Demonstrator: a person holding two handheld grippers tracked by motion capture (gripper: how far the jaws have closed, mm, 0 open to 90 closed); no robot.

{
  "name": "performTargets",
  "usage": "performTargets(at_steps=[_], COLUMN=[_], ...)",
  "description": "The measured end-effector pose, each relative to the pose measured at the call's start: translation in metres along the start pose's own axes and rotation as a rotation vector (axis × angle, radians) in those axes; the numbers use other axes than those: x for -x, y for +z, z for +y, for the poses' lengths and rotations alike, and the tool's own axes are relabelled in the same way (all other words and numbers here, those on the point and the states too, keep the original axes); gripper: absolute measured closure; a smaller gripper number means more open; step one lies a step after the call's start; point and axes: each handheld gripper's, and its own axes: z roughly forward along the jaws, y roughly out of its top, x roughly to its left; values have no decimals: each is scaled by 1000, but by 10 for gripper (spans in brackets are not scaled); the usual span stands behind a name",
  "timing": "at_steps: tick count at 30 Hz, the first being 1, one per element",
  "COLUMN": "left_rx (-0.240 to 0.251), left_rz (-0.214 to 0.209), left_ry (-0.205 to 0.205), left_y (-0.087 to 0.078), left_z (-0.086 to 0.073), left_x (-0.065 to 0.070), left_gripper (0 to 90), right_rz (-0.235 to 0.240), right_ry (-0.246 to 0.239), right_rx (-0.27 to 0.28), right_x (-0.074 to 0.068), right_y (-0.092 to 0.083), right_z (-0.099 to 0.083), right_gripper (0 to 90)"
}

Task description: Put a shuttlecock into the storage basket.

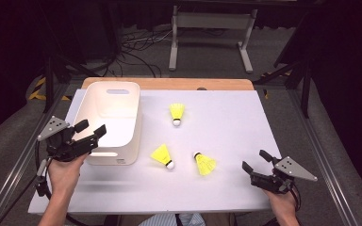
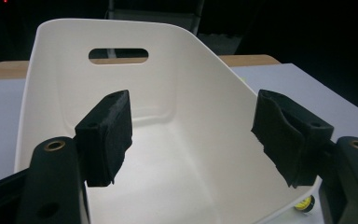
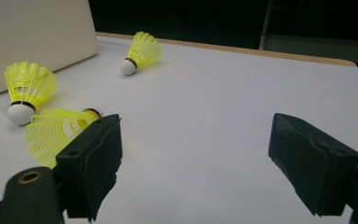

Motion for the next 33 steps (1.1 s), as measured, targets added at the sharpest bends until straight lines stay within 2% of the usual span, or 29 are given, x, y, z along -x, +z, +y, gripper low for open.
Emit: performTargets(at_steps=[33], left_rx=[-22], left_rz=[-50], left_ry=[23], left_y=[21], left_z=[5], left_x=[21], left_gripper=[291], right_rz=[3], right_ry=[2], right_rx=[1], right_x=[0], right_y=[0], right_z=[0], right_gripper=[180])
